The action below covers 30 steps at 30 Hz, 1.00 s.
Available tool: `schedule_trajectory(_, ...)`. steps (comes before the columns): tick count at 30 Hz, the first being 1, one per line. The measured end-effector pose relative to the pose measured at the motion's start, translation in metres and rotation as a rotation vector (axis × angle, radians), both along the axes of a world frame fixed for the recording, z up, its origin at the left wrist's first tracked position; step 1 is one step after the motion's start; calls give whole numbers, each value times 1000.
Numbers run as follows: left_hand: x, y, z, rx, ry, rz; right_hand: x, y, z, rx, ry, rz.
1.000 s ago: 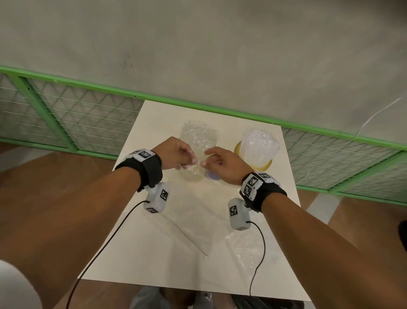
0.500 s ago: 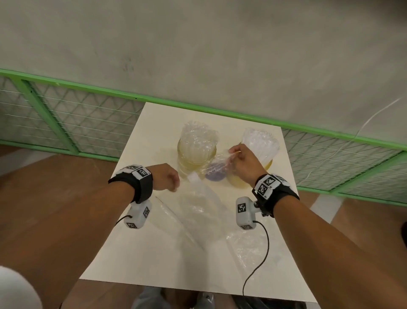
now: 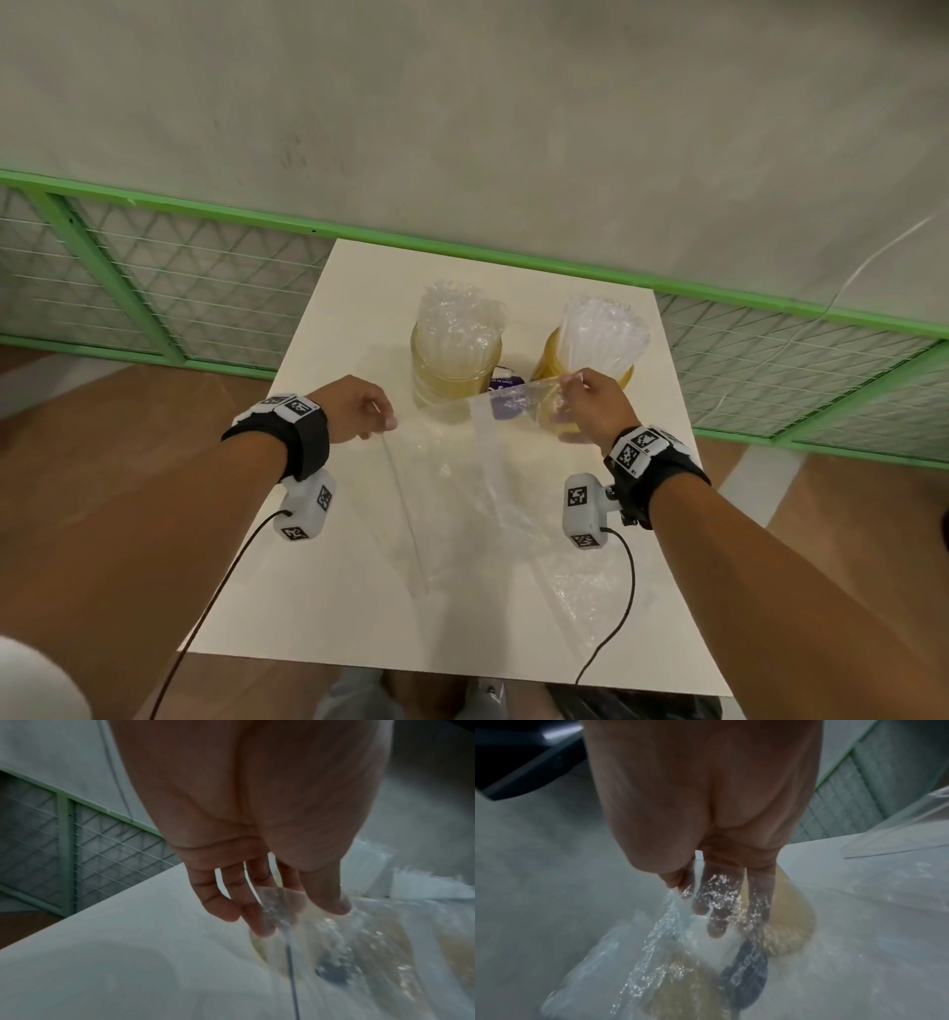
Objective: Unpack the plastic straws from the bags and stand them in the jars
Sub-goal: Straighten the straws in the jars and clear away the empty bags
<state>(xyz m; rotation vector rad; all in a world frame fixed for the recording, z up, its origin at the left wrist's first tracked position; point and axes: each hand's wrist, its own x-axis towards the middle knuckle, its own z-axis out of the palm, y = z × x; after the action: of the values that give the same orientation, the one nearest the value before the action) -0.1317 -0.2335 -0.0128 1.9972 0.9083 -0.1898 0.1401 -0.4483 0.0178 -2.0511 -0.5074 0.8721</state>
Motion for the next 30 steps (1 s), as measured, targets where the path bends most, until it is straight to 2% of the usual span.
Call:
schedule_trajectory(3, -10, 5, -4, 56, 60, -13, 6, -6, -6, -68, 48, -42)
schedule_trajectory(5, -11, 7, -6, 110, 19, 42, 9, -9, -11, -120, 18, -28)
schedule_trajectory(9, -5, 13, 0, 134, -64, 114, 13, -13, -22, -232, -227, 24)
schedule_trajectory(12, 10, 8, 13, 41, -118, 70, 9, -14, -23, -375, -405, 268)
schedule_trajectory(14, 23, -4, 24, -1, -191, 26, -2, -7, -17, -357, -447, 458)
schedule_trajectory(19, 63, -41, 47, 42, -223, -159, -40, 19, 4, -236, -296, 738)
schedule_trajectory(20, 68, -46, 50, 31, -231, -168, -44, 22, 5, -184, -289, 738)
schedule_trajectory(22, 72, -48, 55, -4, -231, -134, -43, 24, 6, -35, -189, 626)
schedule_trajectory(26, 49, -34, 51, 38, 28, -228, -26, 11, 7, 102, 169, 323)
schedule_trajectory(28, 27, -24, 34, -31, 137, -259, -14, 1, 8, 145, 264, 198)
schedule_trajectory(30, 8, -21, 21, -108, 172, -208, -3, -8, 5, 184, 285, 75)
